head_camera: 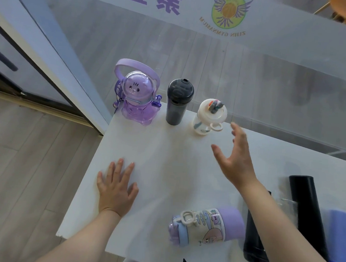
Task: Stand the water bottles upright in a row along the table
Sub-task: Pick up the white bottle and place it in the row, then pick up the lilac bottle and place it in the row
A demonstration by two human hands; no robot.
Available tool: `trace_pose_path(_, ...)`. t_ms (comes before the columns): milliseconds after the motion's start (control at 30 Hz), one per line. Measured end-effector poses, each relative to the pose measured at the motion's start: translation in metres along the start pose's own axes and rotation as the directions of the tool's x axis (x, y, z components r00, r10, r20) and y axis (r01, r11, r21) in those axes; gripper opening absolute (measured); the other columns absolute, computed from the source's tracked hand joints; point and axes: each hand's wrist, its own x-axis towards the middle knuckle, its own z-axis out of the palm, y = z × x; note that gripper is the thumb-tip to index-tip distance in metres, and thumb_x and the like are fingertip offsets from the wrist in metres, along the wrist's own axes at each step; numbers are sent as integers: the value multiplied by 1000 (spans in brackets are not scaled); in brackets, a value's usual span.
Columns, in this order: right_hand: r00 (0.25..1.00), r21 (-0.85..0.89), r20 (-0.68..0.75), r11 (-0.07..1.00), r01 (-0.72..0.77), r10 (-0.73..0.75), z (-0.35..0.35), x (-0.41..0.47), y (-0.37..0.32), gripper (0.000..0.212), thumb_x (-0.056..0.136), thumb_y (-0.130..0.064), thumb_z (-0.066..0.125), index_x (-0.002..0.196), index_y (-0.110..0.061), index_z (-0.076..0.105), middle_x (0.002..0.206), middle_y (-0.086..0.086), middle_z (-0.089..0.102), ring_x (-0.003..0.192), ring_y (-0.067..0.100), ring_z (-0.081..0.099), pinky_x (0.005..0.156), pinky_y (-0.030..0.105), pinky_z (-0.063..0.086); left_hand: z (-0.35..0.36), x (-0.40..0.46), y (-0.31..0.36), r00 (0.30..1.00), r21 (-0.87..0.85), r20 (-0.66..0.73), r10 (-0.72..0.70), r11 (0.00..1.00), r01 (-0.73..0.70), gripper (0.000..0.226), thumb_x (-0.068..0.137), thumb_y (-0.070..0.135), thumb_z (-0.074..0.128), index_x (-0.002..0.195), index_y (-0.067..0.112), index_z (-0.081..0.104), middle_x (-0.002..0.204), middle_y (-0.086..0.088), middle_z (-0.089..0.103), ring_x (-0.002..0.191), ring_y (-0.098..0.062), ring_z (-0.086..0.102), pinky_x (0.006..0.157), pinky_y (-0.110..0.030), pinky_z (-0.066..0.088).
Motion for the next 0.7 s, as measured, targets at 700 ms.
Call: trace_pose_path(700, 849, -514, 518, 756, 405, -103, 14, -184, 36, 90, 57, -63, 64, 135, -21, 47, 130, 3, 57, 124, 23, 42, 111, 46, 18, -17, -53, 45, 889, -549, 100, 447, 769, -326, 71, 79, 57, 54, 140, 24, 41, 136, 12, 43, 129, -8, 40, 112, -27, 27)
